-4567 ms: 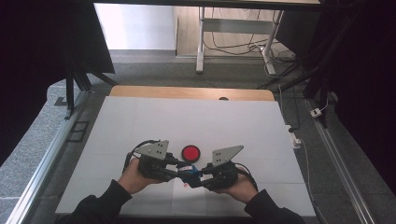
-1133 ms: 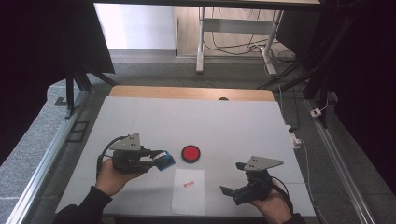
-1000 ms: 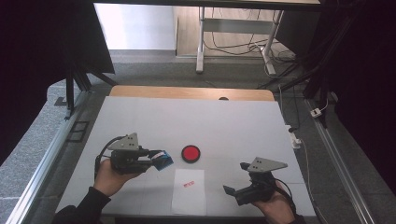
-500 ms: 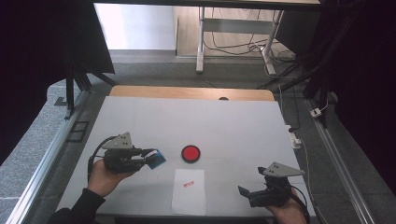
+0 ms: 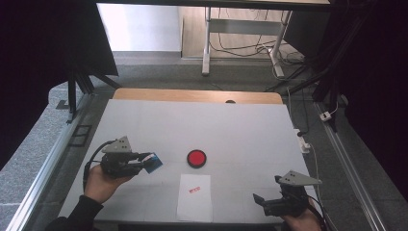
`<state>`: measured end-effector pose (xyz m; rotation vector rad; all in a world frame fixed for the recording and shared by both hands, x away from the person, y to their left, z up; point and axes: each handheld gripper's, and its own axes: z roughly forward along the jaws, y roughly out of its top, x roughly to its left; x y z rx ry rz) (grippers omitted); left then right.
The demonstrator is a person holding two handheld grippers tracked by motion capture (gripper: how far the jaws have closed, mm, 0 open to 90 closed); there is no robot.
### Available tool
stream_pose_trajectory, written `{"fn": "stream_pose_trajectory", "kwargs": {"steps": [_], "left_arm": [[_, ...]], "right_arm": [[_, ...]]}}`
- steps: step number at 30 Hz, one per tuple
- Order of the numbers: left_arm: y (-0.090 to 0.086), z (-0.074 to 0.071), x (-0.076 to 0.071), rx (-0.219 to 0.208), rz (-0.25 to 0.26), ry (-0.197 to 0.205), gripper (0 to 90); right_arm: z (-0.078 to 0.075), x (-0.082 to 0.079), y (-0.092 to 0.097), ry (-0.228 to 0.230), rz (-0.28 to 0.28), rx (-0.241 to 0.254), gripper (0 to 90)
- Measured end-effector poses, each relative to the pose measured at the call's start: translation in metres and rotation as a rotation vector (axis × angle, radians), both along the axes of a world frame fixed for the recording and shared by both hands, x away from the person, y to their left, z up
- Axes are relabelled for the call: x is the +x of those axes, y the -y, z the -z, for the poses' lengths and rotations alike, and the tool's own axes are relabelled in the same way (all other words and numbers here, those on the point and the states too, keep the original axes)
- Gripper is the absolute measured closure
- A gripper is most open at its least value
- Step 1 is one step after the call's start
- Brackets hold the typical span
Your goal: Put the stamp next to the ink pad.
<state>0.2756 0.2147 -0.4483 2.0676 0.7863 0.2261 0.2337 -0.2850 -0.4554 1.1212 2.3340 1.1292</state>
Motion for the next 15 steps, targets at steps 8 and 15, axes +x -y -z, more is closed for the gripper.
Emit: {"fn": "stream_pose_trajectory", "kwargs": {"steps": [8,15], "left_arm": [[-0.01,0.013,0.007,0.058,-0.075,-0.015,69.2],[-0.011,0.023,0.013,0.095,-0.119,-0.023,69.2]], "right_arm": [[0.001,0.0,-0.003,-0.003,-0.012,-0.022,0.0],[0.001,0.001,-0.003,-0.007,-0.012,-0.022,0.0]]}}
